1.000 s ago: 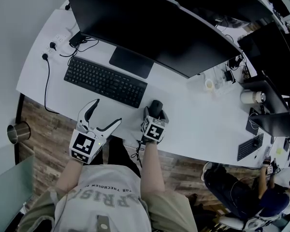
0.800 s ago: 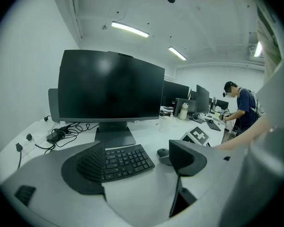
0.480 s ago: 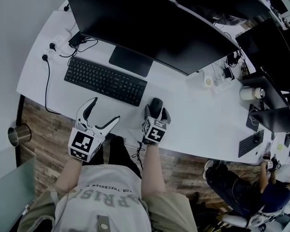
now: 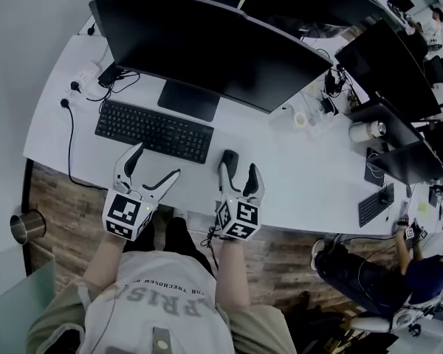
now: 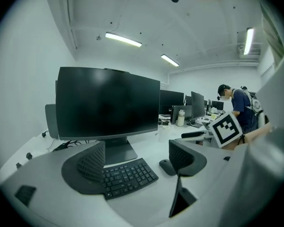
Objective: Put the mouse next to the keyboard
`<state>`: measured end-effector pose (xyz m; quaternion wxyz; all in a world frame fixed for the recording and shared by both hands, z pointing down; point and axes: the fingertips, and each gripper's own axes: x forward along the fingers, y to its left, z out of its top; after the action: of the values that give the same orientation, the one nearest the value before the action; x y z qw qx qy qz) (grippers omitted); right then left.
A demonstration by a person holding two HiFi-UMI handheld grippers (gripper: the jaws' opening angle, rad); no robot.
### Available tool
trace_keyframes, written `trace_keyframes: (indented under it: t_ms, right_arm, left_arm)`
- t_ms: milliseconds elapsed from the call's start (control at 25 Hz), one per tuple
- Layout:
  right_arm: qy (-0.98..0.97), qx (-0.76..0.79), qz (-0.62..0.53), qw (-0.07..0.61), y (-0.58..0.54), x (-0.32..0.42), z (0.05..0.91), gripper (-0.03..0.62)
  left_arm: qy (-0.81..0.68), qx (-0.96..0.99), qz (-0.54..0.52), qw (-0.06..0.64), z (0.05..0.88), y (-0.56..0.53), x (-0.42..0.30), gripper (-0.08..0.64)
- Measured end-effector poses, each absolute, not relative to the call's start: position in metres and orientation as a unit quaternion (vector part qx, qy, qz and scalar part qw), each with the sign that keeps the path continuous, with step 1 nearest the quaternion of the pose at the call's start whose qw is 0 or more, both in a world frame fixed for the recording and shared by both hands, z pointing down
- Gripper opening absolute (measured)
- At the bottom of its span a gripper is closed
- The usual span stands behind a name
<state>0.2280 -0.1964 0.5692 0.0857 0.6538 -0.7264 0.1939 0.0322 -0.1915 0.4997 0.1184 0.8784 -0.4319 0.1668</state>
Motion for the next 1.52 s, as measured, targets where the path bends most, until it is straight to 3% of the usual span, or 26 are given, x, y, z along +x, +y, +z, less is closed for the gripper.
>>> trace_keyframes:
  t_ms: [160, 360, 440, 520, 640, 720, 840, 880, 920, 1520]
  right_arm:
    - [-0.732, 0.662, 0.157, 0.032, -0.179, 0.223, 0.519, 0.334]
    - [-0.729, 0.677, 0.103, 0.017, -0.159, 0.215, 0.471, 0.312]
    - [-0.729, 0.679, 0.083, 0.012, -0.152, 0.21, 0.454, 0.233]
    - [-0.73, 0.681, 0.066, 0.012, -0.145, 0.203, 0.441, 0.181]
    - [-0.729, 0.683, 0.043, 0.015, -0.137, 0.193, 0.425, 0.176]
    - [-0.728, 0.685, 0.031, 0.013, -0.132, 0.189, 0.416, 0.112]
    - [-0.724, 0.69, 0.012, 0.013, -0.125, 0.184, 0.405, 0.1]
    - [-0.719, 0.694, 0.006, 0.013, -0.123, 0.183, 0.402, 0.034]
    - [-0.716, 0.698, 0.002, 0.01, -0.12, 0.182, 0.399, 0.01]
    - [-0.707, 0.706, -0.04, -0.013, -0.103, 0.181, 0.356, 0.002]
  left_arm:
    - [-0.426, 0.887, 0.148, 0.097, 0.482, -0.192, 0.036, 0.403]
    - [-0.413, 0.899, 0.122, 0.077, 0.457, -0.193, 0.04, 0.402]
    - [-0.409, 0.903, 0.108, 0.069, 0.448, -0.192, 0.041, 0.388]
    - [-0.409, 0.906, 0.094, 0.062, 0.435, -0.19, 0.04, 0.306]
    - [-0.41, 0.908, 0.078, 0.048, 0.42, -0.187, 0.037, 0.205]
    - [-0.41, 0.909, 0.072, 0.04, 0.414, -0.184, 0.035, 0.133]
    - [-0.41, 0.909, 0.065, 0.033, 0.409, -0.181, 0.032, 0.054]
    - [-0.409, 0.91, 0.063, 0.033, 0.408, -0.18, 0.031, 0.042]
    - [-0.408, 0.91, 0.062, 0.033, 0.406, -0.179, 0.03, 0.033]
    - [-0.405, 0.914, 0.021, 0.009, 0.38, -0.168, 0.026, 0.011]
